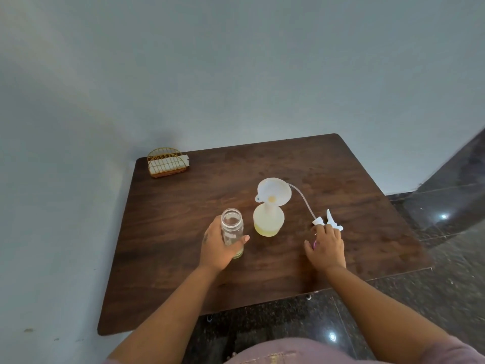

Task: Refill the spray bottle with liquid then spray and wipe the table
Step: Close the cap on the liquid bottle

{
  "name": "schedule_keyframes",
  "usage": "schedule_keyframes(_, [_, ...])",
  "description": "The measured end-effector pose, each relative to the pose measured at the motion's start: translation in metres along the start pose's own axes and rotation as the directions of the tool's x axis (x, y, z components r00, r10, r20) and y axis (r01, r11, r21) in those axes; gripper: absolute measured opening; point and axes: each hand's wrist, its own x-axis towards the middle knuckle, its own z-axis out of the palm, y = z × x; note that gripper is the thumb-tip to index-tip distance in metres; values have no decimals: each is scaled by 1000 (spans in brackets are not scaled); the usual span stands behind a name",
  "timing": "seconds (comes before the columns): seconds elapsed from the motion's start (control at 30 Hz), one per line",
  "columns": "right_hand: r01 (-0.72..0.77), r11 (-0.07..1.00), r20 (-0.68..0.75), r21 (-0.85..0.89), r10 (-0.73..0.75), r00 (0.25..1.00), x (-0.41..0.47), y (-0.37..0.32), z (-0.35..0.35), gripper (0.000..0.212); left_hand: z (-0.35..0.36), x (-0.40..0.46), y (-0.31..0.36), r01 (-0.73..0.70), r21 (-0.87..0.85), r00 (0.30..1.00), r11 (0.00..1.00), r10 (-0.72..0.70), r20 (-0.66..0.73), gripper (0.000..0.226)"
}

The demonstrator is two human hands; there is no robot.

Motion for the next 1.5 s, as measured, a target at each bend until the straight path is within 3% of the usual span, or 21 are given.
schedule_keyframes(0.13, [-124,991,97,-46,128,987,-4,23,9,49,3,0,4,-7,-10,1000,1000,7,-1,51])
schedule_keyframes(0.4, [-224,966,161,127,203,966,-6,24,14,45,2,0,5,17,-16,1000,1000,-17,15,49])
schedule_keyframes(0.5, [-245,911,146,332,207,967,-6,11,3,41,0,-2,4,27,-26,1000,999,-27,-2,47])
schedule_keyframes(0.57, [-219,846,166,486,157,974,-8,-7,-8,36,-2,-5,3,36,-32,999,999,-36,-15,48])
schedule_keyframes(0.67, [-128,732,230,669,-40,972,-13,-38,-27,43,-8,-7,2,39,-25,999,999,-40,-33,49])
schedule_keyframes(0.8, [29,654,252,756,-332,909,-22,-85,-49,57,-17,-9,1,34,-6,998,999,-35,-55,53])
schedule_keyframes(1.03, [415,684,20,600,-531,847,-15,-165,-86,47,-34,-7,14,-87,-27,995,996,86,-50,51])
schedule_keyframes(1.17, [551,765,109,335,-612,783,-2,-187,-98,58,-41,-5,19,-146,1,989,989,146,-3,46])
schedule_keyframes(1.3, [639,765,277,81,-633,723,-1,-206,-109,68,-46,-5,23,-136,1,990,991,135,48,35])
schedule_keyframes(1.4, [643,764,282,47,-628,725,-3,-217,-108,51,-47,-4,22,-117,-24,990,993,119,77,38])
schedule_keyframes(1.5, [655,756,283,2,-628,724,-3,-221,-104,48,-46,-4,21,-105,-34,991,994,107,77,40])
